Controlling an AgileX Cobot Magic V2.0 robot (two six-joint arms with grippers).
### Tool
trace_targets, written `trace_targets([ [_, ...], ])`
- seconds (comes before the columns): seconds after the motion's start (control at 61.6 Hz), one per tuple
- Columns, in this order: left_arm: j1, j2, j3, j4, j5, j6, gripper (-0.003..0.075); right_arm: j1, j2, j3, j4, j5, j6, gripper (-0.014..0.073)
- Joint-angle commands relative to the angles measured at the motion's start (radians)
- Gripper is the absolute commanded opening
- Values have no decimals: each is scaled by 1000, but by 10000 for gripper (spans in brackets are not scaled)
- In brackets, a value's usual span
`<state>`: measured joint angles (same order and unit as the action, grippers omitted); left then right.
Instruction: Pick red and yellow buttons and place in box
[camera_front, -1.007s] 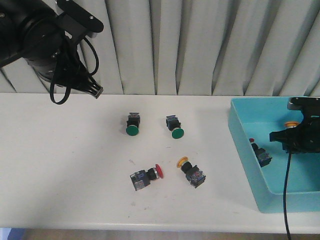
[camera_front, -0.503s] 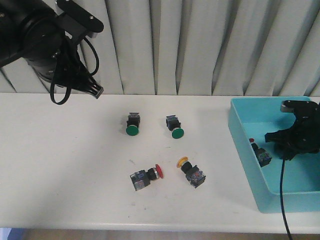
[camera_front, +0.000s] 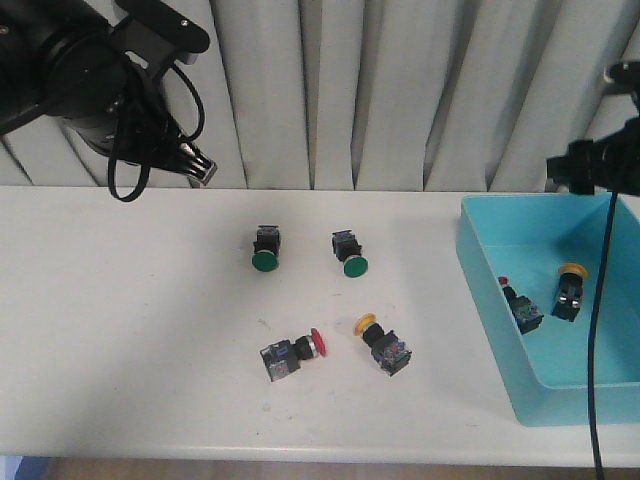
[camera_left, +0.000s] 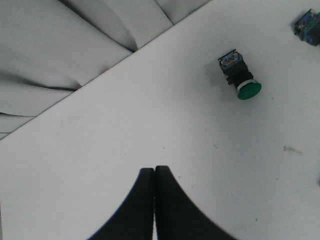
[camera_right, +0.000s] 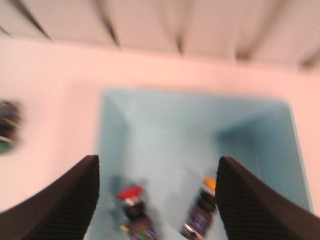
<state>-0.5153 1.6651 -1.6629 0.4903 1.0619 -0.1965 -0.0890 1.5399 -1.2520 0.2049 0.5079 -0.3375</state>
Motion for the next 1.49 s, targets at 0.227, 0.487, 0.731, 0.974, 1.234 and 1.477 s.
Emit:
trace_targets([
  [0.227,-2,-55,-24,-10,-113,-65,-8,176,-408,-25,37,-4,-60,408],
  [0.487,-2,-78,-24,-56,-162,-64,-8,172,-620,120,36,-109,-52,108],
  [0.731,-2,-78,-24,-78,-180,-63,-8,172,-706,307,37,-300,-57,-8],
  [0.974,-2,-78,-24,-77,-178,-64,-8,172,-706,315,40,-303,-56,-8],
  [1.234,-2,-75,-24,-77,-121,-64,-8,172,-706,315,40,-304,-56,-8],
  [1.477,-2,-75,-24,-77,-117,-64,-8,172,-706,315,40,-304,-55,-8],
])
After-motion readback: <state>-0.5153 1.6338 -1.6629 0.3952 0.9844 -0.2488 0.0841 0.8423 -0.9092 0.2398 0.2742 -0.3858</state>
